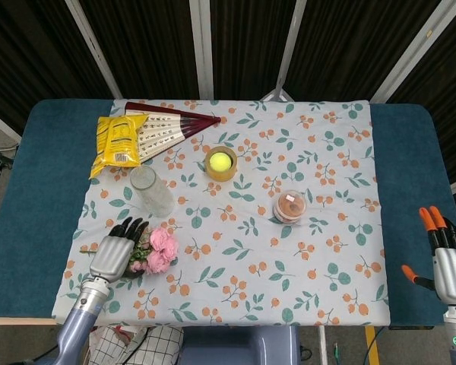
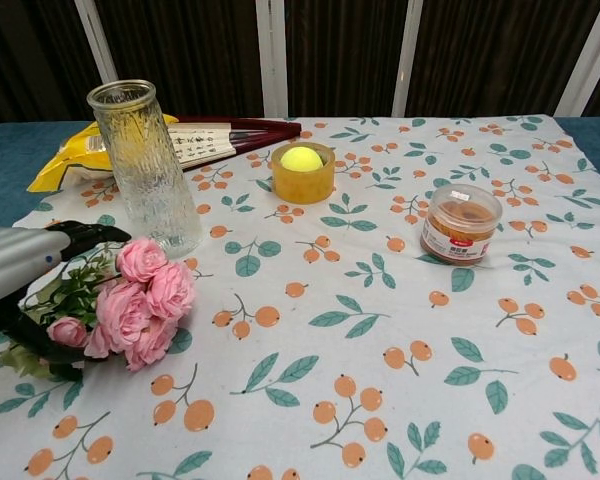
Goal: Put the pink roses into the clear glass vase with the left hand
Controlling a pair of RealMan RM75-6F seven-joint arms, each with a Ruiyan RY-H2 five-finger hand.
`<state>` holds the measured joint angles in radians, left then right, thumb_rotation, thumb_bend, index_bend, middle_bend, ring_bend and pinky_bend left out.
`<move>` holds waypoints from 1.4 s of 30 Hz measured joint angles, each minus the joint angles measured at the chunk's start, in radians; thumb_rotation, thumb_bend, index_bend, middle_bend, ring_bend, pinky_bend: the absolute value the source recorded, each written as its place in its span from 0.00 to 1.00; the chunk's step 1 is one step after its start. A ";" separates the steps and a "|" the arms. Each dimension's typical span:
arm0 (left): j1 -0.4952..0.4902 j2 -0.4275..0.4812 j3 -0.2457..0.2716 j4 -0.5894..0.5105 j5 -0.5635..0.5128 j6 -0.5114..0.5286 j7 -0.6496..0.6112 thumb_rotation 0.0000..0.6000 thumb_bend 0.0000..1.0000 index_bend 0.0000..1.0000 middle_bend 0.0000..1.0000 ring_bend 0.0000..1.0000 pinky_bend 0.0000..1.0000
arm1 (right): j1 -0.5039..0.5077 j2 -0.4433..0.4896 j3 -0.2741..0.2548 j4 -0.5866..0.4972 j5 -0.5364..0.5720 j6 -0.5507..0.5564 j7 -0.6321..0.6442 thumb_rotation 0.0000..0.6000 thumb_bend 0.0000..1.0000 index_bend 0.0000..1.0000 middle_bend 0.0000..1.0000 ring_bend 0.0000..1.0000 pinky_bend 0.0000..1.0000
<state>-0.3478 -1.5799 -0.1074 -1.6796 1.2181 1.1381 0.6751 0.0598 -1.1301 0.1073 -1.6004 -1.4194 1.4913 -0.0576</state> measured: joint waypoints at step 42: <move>-0.192 0.239 -0.256 -0.480 0.083 0.058 -0.361 1.00 0.37 0.53 0.55 0.42 0.49 | 0.002 -0.016 0.030 0.014 0.070 -0.020 0.012 1.00 0.18 0.07 0.00 0.06 0.12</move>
<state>-0.5399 -1.3405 -0.3635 -2.1600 1.3007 1.1965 0.3142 0.0622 -1.1459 0.1377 -1.5869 -1.3499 1.4711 -0.0461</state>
